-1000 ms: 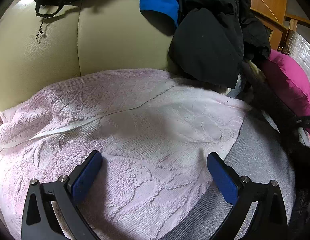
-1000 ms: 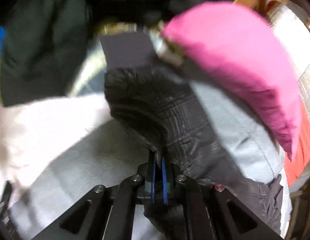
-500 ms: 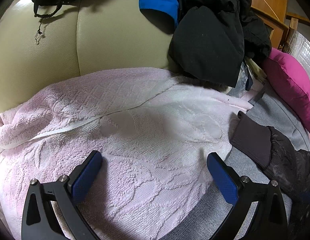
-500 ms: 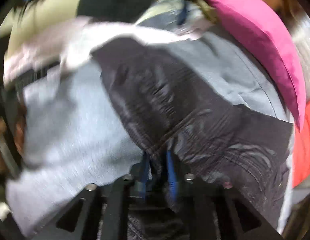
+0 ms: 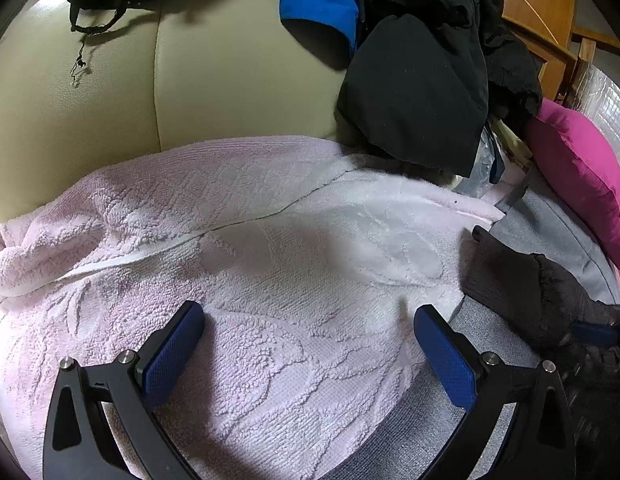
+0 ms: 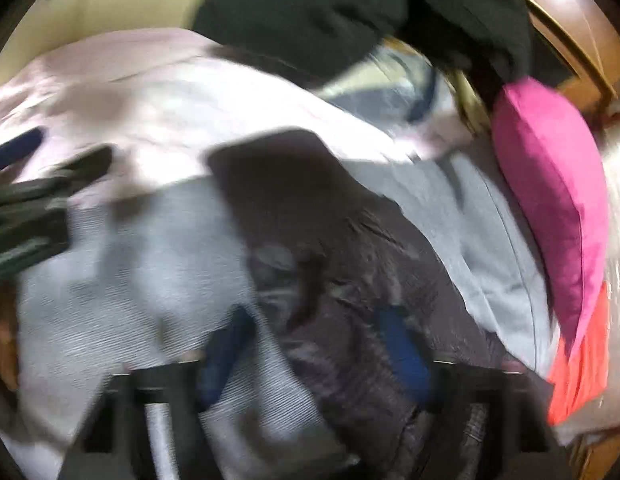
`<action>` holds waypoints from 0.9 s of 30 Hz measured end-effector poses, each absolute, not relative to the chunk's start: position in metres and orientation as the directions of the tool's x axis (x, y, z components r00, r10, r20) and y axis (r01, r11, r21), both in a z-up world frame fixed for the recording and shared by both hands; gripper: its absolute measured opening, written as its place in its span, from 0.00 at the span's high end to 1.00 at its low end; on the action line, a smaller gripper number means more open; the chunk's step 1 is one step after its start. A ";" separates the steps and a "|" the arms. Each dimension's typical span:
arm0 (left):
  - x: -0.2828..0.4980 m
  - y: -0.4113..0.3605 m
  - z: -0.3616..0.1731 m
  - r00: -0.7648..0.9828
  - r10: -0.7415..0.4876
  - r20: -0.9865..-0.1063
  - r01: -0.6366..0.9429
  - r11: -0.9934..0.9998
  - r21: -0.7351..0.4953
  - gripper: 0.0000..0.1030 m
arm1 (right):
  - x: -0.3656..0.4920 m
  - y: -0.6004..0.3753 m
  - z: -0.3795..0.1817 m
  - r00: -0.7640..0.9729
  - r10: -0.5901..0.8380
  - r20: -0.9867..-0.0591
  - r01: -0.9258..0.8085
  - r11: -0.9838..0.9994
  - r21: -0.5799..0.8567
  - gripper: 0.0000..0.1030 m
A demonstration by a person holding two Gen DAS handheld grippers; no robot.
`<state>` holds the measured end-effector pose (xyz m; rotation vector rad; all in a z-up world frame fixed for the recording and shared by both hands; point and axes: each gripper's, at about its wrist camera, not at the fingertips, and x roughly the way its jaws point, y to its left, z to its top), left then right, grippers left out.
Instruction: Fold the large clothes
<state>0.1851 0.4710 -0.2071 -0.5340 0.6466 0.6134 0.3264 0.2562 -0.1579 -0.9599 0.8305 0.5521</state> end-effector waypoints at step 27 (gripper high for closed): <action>0.208 0.471 -0.197 0.536 0.334 -0.776 -0.685 0.709 -0.168 0.00 | 0.319 -0.180 -0.024 0.762 0.333 -0.556 0.073 0.809 0.584 0.93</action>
